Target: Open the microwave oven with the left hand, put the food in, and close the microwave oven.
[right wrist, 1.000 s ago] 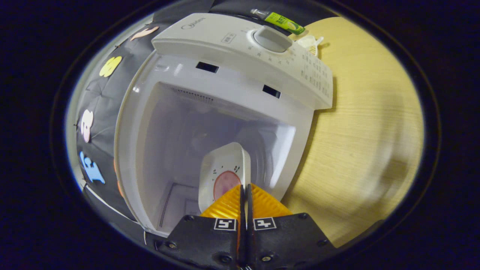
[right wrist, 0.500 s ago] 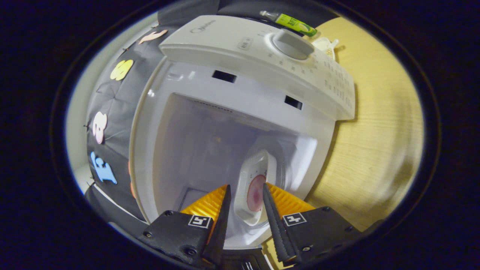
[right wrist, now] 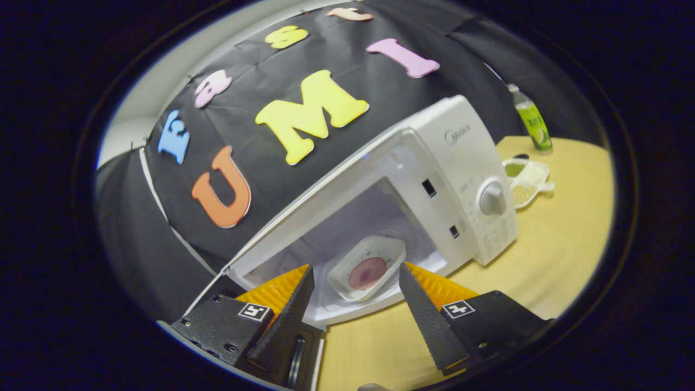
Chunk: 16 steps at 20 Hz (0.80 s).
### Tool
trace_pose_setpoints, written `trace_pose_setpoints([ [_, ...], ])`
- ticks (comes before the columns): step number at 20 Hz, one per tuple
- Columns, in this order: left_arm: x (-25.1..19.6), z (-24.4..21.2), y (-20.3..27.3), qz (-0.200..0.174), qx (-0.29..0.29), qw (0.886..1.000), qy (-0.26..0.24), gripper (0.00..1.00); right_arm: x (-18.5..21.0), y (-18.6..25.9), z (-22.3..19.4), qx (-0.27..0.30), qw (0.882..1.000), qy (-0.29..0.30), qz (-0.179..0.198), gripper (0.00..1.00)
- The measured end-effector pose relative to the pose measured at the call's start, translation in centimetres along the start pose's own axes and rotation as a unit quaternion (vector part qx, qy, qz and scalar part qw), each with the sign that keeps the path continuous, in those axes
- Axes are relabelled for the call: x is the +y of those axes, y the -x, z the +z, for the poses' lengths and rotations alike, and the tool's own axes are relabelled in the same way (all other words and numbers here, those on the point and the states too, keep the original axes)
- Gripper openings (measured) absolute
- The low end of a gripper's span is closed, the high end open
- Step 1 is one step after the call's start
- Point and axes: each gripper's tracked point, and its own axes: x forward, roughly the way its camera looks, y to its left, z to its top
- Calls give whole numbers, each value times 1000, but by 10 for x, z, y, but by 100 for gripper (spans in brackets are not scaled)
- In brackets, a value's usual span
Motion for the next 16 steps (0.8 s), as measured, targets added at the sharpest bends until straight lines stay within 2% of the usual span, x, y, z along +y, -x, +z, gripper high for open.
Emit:
trace_pose_setpoints([
  [1,3,1,3,1,-2,1000,-3,91,-7,18,12,1,999,35,1,100],
  [2,7,1,5,3,-5,1000,-10,91,-13,39,24,4,998,70,1,89],
  [3,13,-2,7,11,-2,1000,-20,92,-22,58,33,10,994,108,-4,89],
  [4,21,-9,7,19,5,999,-31,92,-29,75,40,24,991,135,-1,100],
  [5,27,-17,10,25,17,999,-38,92,-36,92,45,45,986,163,1,90],
  [6,30,-23,12,26,23,999,-38,92,-49,107,52,58,981,188,-8,100],
  [7,32,-26,13,22,20,999,-36,93,-56,129,64,55,976,208,-20,90],
  [8,34,-32,13,20,26,999,-36,93,-64,144,77,53,973,223,-29,90],
  [9,37,-36,13,21,27,999,-37,93,-68,159,87,53,971,229,-37,100],
  [10,41,-43,12,23,29,999,-36,93,-69,174,97,48,971,228,-47,91],
  [11,42,-47,11,21,32,999,-33,93,-70,186,106,46,972,225,-53,100],
  [12,46,-49,10,22,28,999,-28,93,-68,194,114,45,972,222,-56,90],
  [13,47,-50,8,21,21,999,-27,86,-67,203,123,45,972,224,-60,90],
  [14,49,-54,6,21,21,999,-26,86,-67,213,133,41,970,230,-64,91],
  [15,50,-58,5,19,20,999,-30,93,-66,222,140,42,969,234,-67,91],
  [16,54,-61,4,22,19,999,-32,92,-63,231,142,47,968,236,-67,100],
])
